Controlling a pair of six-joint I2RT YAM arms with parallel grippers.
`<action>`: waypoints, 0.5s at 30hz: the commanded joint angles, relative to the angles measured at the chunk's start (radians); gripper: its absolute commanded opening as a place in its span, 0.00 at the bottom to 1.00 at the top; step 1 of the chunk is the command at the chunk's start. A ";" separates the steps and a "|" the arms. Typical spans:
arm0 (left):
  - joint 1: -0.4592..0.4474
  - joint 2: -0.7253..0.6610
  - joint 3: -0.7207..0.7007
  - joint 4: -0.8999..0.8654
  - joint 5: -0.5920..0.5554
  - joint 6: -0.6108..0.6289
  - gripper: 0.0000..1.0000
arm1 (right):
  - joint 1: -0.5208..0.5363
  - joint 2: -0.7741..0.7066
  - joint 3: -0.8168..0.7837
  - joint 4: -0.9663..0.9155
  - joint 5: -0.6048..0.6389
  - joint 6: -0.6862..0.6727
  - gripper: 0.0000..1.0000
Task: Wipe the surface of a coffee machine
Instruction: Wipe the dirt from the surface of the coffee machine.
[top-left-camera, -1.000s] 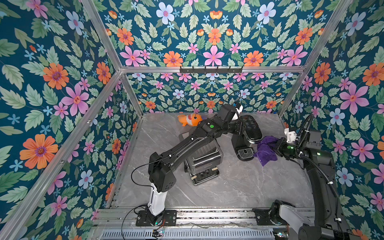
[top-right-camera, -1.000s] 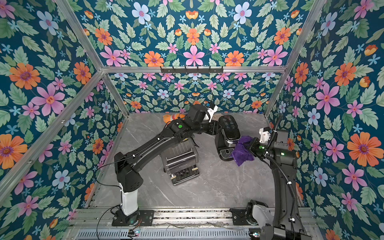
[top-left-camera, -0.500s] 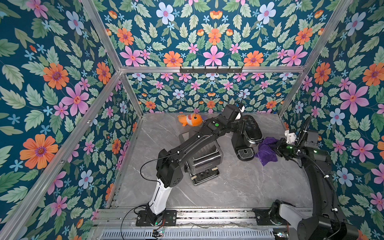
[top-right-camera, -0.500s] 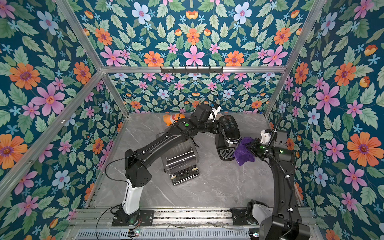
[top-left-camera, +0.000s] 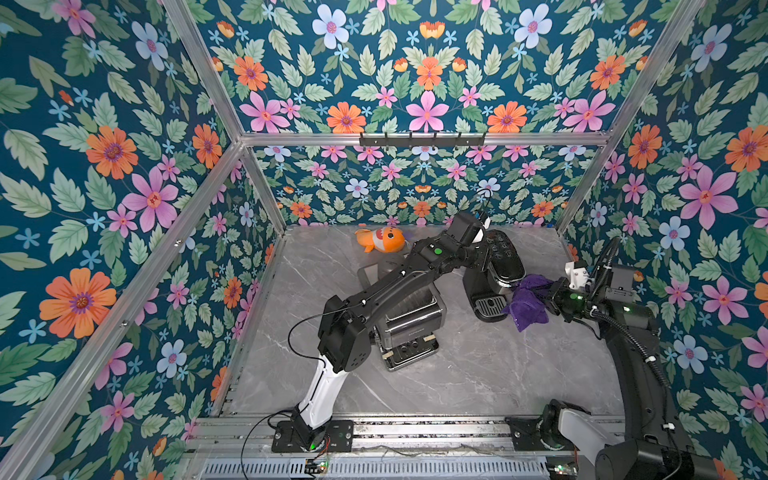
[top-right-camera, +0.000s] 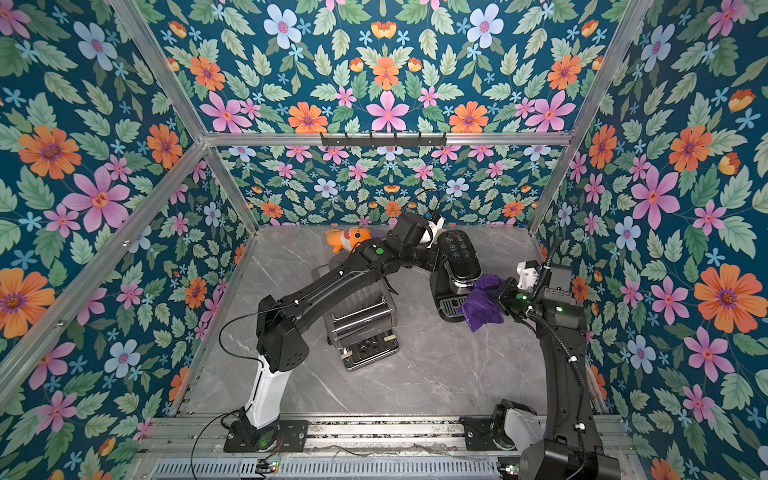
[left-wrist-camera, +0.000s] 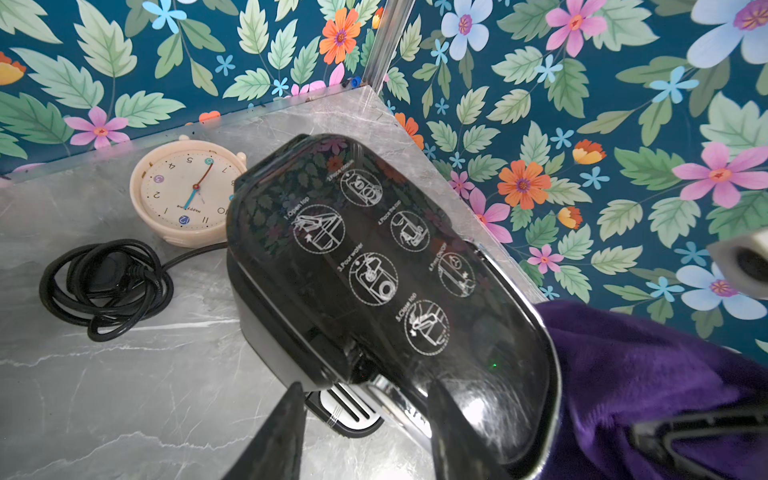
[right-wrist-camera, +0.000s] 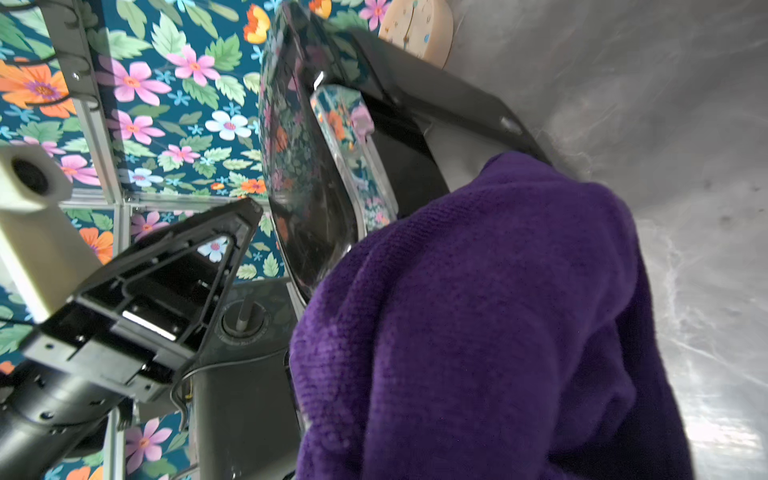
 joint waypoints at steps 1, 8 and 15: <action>0.001 -0.003 -0.002 0.006 0.003 -0.002 0.49 | 0.001 -0.012 0.003 -0.035 -0.012 -0.036 0.00; 0.001 -0.023 -0.030 0.015 0.010 -0.019 0.49 | -0.059 0.042 0.111 -0.087 0.035 -0.097 0.00; 0.001 -0.014 -0.028 0.004 0.029 -0.031 0.49 | -0.087 0.144 0.211 -0.020 -0.002 -0.072 0.00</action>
